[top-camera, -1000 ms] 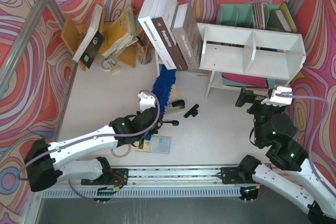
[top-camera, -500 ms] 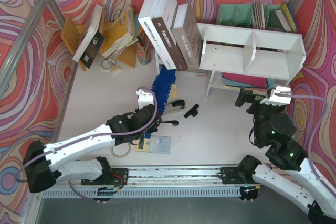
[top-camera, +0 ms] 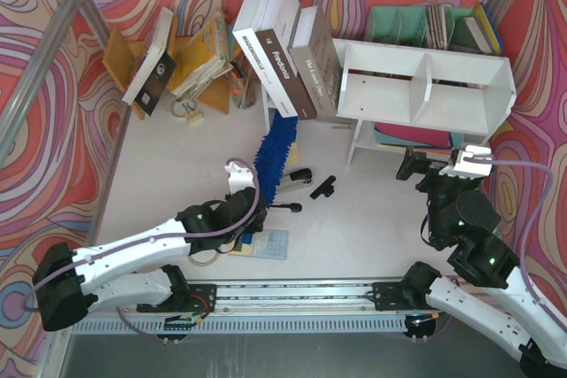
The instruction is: Dust the bookshelf with a duster
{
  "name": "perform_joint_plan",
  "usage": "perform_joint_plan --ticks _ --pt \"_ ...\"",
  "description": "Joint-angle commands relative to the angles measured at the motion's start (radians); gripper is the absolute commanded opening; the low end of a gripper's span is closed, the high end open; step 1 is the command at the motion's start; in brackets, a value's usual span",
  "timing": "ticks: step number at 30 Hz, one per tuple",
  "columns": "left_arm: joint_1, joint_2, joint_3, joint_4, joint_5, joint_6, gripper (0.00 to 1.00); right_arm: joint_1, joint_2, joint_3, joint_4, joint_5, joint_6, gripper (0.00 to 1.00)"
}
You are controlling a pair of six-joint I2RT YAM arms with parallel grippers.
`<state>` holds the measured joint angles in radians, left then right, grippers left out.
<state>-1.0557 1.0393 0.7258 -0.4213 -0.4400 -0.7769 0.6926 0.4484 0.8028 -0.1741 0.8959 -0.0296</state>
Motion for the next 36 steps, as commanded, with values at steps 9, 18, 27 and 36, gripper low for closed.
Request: perform_joint_plan --ticks 9,18,27,36 --pt "0.025 0.046 0.035 -0.021 -0.111 -0.046 0.00 -0.002 0.006 0.000 0.009 0.005 0.002 0.99" --pt "0.025 -0.043 0.106 -0.028 -0.178 0.028 0.00 -0.002 0.001 0.000 0.007 0.005 0.004 0.99" --pt "0.025 0.062 0.006 0.024 -0.094 -0.080 0.00 -0.002 0.002 -0.002 0.009 0.006 -0.001 0.99" --pt "0.025 0.147 -0.026 0.041 -0.036 -0.138 0.00 -0.002 0.008 -0.003 0.012 0.007 -0.004 0.99"
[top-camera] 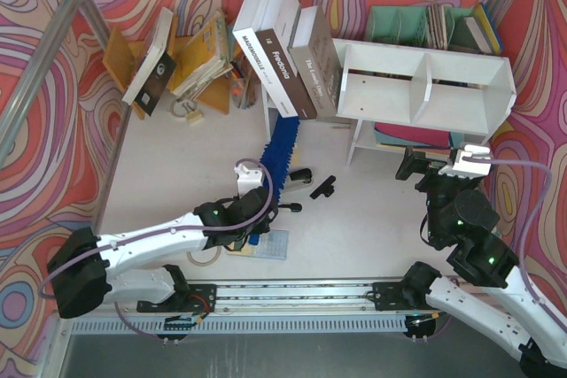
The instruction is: Dust the bookshelf with a duster
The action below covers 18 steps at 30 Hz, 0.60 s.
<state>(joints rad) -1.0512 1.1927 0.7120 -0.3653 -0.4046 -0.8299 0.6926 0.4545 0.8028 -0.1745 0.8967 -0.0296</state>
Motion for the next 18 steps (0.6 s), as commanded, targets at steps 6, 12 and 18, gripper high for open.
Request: perform_joint_plan --ticks 6,12,18 --pt "0.020 -0.088 0.062 -0.091 -0.153 -0.004 0.00 -0.002 0.003 -0.004 0.013 0.007 -0.003 0.99" --pt "0.020 -0.213 0.140 -0.168 -0.267 0.064 0.00 -0.002 0.003 -0.004 0.016 0.006 -0.004 0.99" --pt "0.020 -0.277 0.102 -0.130 -0.250 0.053 0.00 -0.002 0.011 -0.002 0.017 0.004 -0.004 0.99"
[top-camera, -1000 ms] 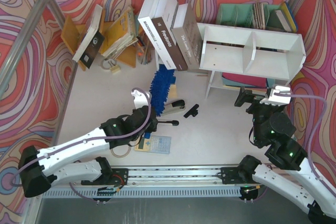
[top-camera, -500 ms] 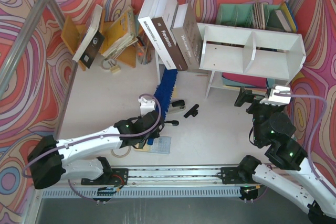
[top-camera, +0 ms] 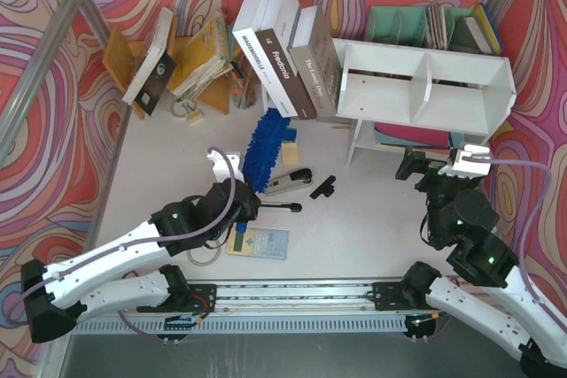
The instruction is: Dust the bookshelf with a duster
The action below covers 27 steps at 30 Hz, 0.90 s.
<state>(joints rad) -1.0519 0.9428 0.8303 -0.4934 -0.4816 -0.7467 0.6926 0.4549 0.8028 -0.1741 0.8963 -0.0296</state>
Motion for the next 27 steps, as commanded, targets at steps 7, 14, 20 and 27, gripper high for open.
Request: perform_joint_plan --ticks 7,14,20,27 --pt "0.020 0.097 -0.106 0.008 -0.085 -0.133 0.00 -0.003 0.008 -0.004 0.016 0.006 -0.004 0.99" --pt "0.021 0.256 -0.128 0.054 0.035 -0.173 0.00 -0.002 0.017 -0.001 0.015 0.005 -0.006 0.99" --pt "0.021 0.201 -0.086 0.039 -0.025 -0.118 0.00 -0.002 0.009 -0.004 0.014 0.007 -0.005 0.99" --pt "0.021 0.036 -0.020 0.010 -0.123 -0.014 0.00 -0.002 0.007 -0.003 0.013 0.006 -0.004 0.99"
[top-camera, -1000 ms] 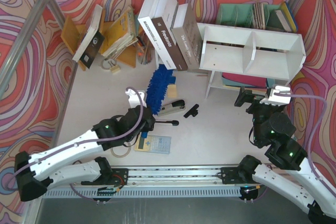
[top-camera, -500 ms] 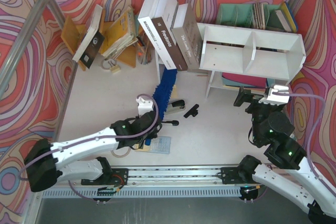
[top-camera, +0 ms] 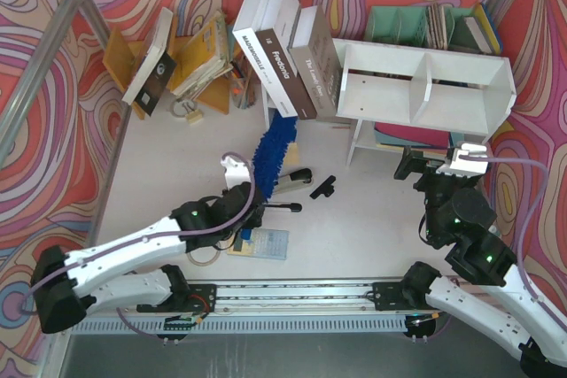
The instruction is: Dust the bookshelf with a duster
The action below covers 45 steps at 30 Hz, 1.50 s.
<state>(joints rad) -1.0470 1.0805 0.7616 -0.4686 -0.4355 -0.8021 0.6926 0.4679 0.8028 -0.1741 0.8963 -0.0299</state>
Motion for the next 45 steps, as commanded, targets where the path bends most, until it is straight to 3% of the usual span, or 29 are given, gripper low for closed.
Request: perform_joint_plan --ticks 1,10,16,24,36,45 --pt "0.017 -0.124 0.053 -0.013 -0.181 0.048 0.00 -0.002 -0.006 -0.004 0.013 0.006 -0.004 0.99" --pt "0.016 -0.227 0.036 0.041 -0.126 0.014 0.00 -0.002 0.000 -0.001 0.010 0.006 -0.001 0.99" --pt "0.007 -0.134 0.035 0.153 -0.001 -0.046 0.00 -0.002 -0.013 -0.001 0.007 0.007 0.003 0.99" --pt "-0.082 0.011 0.102 0.331 0.038 -0.040 0.00 -0.002 -0.023 -0.002 0.007 0.003 0.003 0.99" --pt "-0.175 0.338 0.334 0.306 0.167 0.053 0.00 -0.002 -0.029 -0.004 0.007 -0.002 0.002 0.99" --pt "-0.179 0.393 0.361 0.268 0.161 0.053 0.00 -0.002 -0.031 -0.003 0.010 0.000 0.000 0.99"
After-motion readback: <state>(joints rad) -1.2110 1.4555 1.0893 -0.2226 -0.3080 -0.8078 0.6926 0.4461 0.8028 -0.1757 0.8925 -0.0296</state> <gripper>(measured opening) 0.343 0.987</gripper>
